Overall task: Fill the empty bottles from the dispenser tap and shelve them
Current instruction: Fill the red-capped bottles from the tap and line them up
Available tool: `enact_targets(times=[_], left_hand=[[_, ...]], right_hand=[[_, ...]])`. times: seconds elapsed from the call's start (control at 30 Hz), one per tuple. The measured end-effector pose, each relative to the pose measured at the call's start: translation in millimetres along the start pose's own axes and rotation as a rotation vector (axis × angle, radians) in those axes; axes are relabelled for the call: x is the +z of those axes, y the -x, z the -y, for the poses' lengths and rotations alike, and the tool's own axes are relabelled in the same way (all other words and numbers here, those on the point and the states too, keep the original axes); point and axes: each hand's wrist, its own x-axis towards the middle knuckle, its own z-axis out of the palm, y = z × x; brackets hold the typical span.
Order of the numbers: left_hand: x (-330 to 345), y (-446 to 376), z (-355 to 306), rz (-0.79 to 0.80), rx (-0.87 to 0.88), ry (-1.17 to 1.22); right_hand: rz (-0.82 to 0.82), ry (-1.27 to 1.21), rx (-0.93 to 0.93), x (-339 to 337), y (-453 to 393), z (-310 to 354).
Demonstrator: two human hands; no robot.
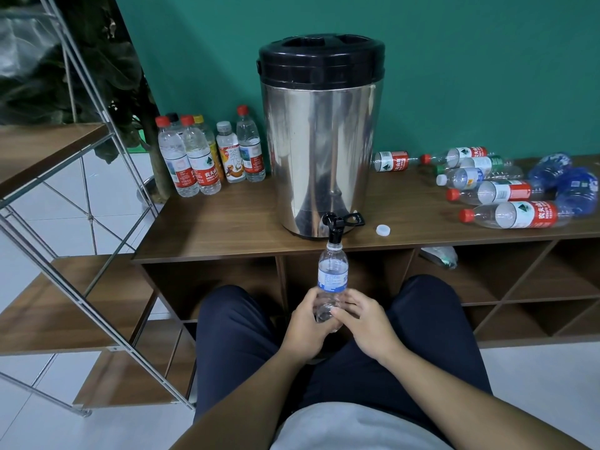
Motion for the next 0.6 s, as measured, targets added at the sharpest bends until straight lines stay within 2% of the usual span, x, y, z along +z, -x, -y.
enact_targets(times=[0.6], left_hand=[[-0.2, -0.7, 1.1, -0.002, 0.019, -0.024]], right_hand=[[-0.006, 0.033, 0.003, 0.0, -2.9, -6.0]])
